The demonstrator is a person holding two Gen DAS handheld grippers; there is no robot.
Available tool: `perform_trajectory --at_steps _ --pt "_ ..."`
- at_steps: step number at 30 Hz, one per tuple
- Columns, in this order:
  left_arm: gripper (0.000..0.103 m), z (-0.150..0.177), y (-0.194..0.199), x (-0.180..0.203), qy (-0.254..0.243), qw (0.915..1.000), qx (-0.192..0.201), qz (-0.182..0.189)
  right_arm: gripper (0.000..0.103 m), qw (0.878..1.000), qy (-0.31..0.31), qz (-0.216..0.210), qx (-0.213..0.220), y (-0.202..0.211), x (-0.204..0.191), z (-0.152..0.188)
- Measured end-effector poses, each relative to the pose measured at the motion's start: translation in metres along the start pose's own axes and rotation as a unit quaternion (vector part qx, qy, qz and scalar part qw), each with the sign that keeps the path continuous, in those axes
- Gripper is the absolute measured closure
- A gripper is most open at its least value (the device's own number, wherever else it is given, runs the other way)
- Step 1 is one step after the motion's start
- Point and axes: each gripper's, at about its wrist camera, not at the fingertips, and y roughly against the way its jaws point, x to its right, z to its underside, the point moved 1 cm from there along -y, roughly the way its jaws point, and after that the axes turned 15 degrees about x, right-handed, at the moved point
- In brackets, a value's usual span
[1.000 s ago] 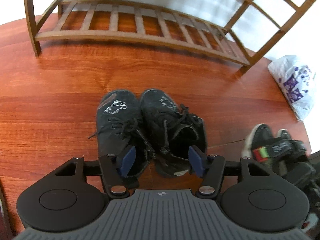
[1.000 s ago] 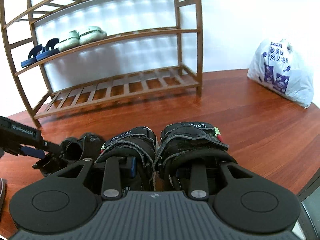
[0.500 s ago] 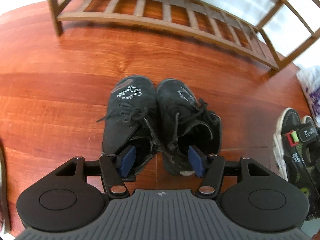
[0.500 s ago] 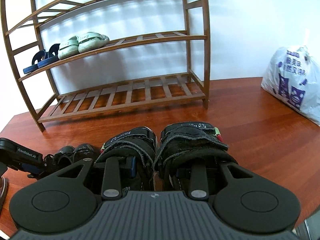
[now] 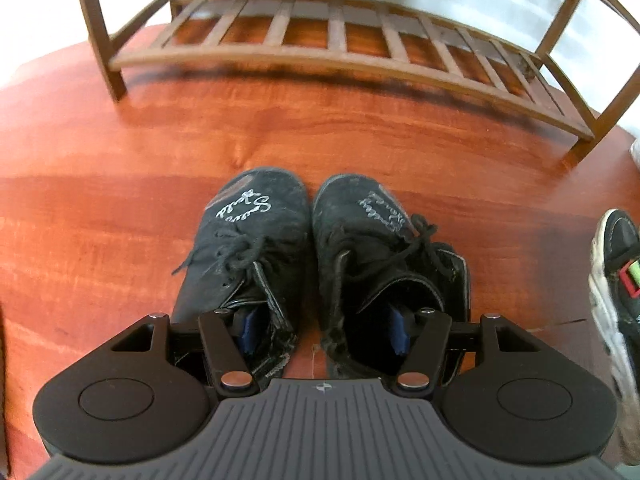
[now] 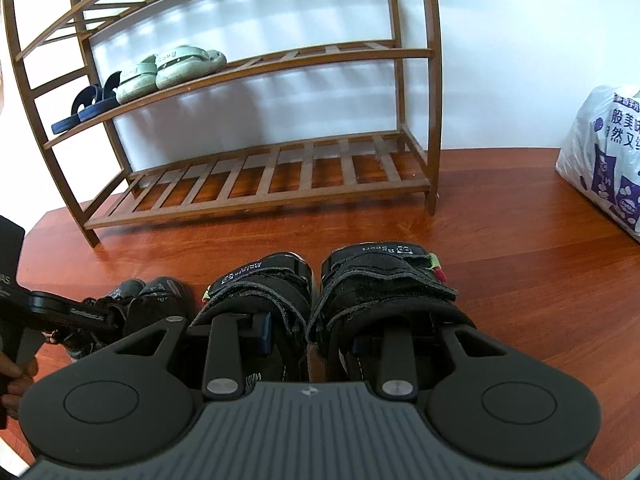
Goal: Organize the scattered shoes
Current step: 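Grasp the black velcro sandals with the right tool while the left tool grasps the black sneakers, then carry both black pairs into the lower shelf of the wooden rack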
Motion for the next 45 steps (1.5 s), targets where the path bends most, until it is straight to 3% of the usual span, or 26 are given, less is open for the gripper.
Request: perform_trajectory --at_steps 2,3,4,8,17,26,33,45 --pt "0.047 0.002 0.000 0.002 -0.001 0.9998 0.019 -0.005 0.065 1.000 0.003 -0.004 -0.004 -0.002 0.001 0.000" --pt "0.054 0.003 0.001 0.003 -0.001 0.9994 0.032 -0.010 0.065 1.000 0.004 -0.006 -0.004 -0.003 0.002 -0.001" --pt "0.067 0.003 0.002 0.003 0.001 0.9990 0.042 -0.013 0.065 1.000 0.006 -0.008 -0.005 -0.004 0.002 -0.001" --pt "0.074 0.002 0.004 -0.004 0.031 0.9974 0.063 -0.013 0.065 1.000 0.012 -0.016 -0.005 -0.008 0.000 -0.004" --pt "0.075 -0.020 0.015 -0.021 0.072 0.9937 0.083 -0.025 0.065 0.999 0.013 -0.043 0.000 -0.039 -0.029 -0.021" --pt "0.075 -0.059 0.017 -0.051 0.051 0.9918 0.111 -0.037 0.065 0.998 0.009 -0.066 0.007 -0.075 -0.062 -0.038" --pt "0.075 -0.105 -0.004 -0.075 0.012 0.9902 0.135 -0.032 0.065 0.998 -0.012 -0.063 0.012 -0.123 -0.092 -0.049" --pt "0.075 -0.167 -0.057 -0.108 0.003 0.9889 0.147 -0.020 0.065 0.998 -0.050 -0.038 0.019 -0.219 -0.142 -0.065"
